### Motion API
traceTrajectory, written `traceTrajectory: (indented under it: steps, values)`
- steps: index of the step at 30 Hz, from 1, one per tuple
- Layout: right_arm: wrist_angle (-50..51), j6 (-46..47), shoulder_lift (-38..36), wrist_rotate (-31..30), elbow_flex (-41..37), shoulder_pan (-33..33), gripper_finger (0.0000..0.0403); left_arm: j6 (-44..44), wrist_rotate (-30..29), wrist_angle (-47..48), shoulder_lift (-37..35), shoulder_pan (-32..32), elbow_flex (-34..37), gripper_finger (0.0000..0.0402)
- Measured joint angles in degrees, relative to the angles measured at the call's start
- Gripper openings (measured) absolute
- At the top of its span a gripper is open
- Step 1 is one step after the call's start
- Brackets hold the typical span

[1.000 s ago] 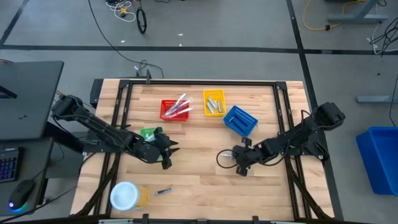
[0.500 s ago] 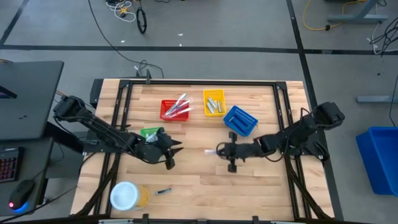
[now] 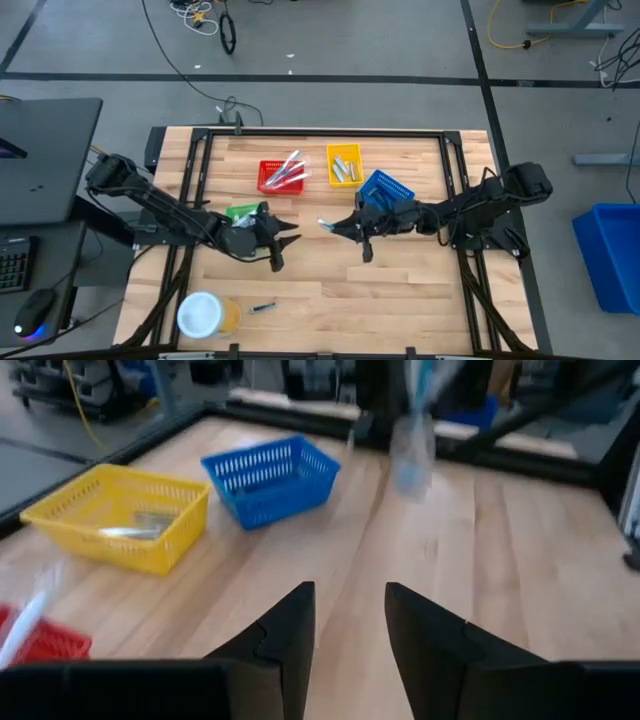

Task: Pick & Place Travel size toiletries
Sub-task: Put the blue toothbrush into the red bin

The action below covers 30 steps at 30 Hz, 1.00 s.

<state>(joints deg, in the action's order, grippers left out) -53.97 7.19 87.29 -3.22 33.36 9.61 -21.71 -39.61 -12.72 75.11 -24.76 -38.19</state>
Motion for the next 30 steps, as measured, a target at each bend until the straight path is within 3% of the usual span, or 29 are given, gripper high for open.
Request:
traceTrajectory:
  steps: [5,19,30]
  values:
    - [1.41,3.04,0.0,3.33,0.0,-1.12,0.0035,6.58,1.58,-7.69,-0.02,2.15,0.0,0.0152]
    - [-3.87,3.0,0.0,3.38,1.01,-1.12,0.0036,12.56,17.77,-18.89,-0.02,9.22,0.0,0.0185]
    - [-2.51,1.98,5.49,3.36,7.37,-1.69,0.0036,14.46,20.41,-21.62,-0.02,9.94,0.0,0.0185]
